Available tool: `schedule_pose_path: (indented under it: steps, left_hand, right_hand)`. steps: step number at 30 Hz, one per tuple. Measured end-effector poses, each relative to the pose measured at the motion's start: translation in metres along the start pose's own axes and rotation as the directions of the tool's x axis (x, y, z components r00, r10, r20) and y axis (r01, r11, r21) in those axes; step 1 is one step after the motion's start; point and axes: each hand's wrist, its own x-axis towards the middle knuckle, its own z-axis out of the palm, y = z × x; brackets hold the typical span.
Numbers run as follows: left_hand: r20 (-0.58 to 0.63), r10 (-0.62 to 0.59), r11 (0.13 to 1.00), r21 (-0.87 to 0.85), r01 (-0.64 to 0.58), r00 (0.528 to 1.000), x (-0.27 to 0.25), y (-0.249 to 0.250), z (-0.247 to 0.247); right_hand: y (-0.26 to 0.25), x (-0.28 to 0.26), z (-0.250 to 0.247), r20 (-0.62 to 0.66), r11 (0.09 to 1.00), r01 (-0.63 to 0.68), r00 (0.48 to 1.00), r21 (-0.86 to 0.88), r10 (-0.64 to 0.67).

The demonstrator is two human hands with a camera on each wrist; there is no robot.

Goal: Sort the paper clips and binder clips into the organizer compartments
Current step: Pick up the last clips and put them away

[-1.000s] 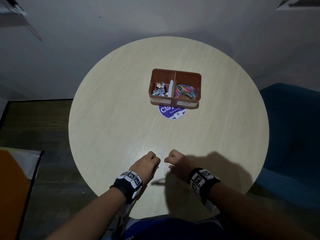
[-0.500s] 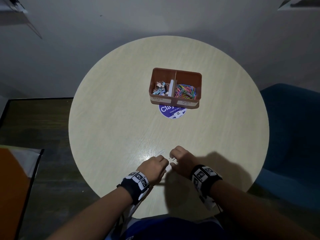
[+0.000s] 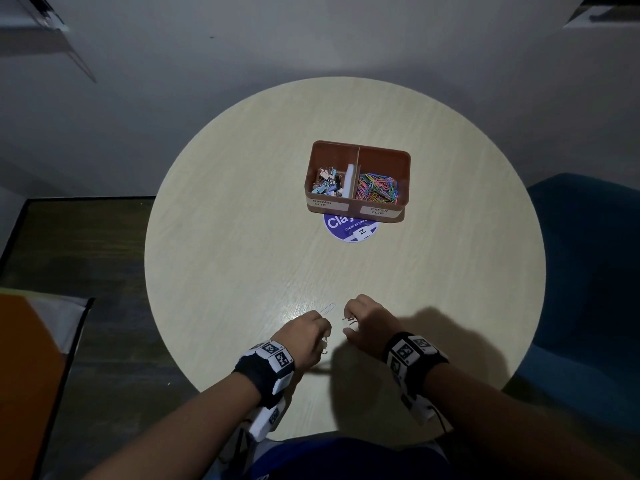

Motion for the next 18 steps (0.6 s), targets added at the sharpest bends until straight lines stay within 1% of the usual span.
schedule_pose_path:
  steps: [3, 5, 7, 10, 12, 15, 18]
  left_hand:
    - [0.003, -0.037, 0.996, -0.081, 0.037, 0.999, -0.001, 0.0, -0.008]
    - [-0.006, -0.094, 0.984, -0.15, 0.092, 0.996, -0.002, -0.002, -0.012]
    - [-0.023, -0.13, 0.974, -0.188, 0.123, 0.991, -0.004, -0.004, -0.016]
    - [-0.06, -0.154, 0.965, -0.222, 0.137, 0.986, -0.005, -0.009, -0.023]
    - [-0.071, -0.175, 0.961, -0.229, 0.155, 0.982, -0.004, -0.014, -0.028]
    - [-0.098, -0.204, 0.962, -0.206, 0.18, 0.974, -0.005, -0.021, -0.035]
    - [-0.128, -0.227, 0.959, -0.203, 0.199, 0.965, -0.005, -0.028, -0.042]
  right_hand:
    - [-0.004, 0.002, -0.003, 0.028, 0.999, -0.041, 0.999, -0.009, 0.041]
    - [-0.006, 0.004, -0.005, 0.041, 0.998, -0.055, 0.998, -0.013, 0.055]
    - [-0.009, 0.007, -0.007, 0.058, 0.998, -0.056, 0.997, -0.029, 0.057]
    - [-0.012, 0.011, -0.009, 0.068, 0.999, -0.032, 0.997, -0.017, 0.033]
    - [-0.015, 0.014, -0.008, 0.088, 1.0, -0.03, 0.996, -0.005, 0.03]
    - [-0.019, 0.019, -0.006, 0.076, 1.0, -0.025, 0.997, 0.015, 0.024]
    - [-0.024, 0.025, -0.008, 0.083, 0.999, 0.009, 0.996, 0.037, -0.012]
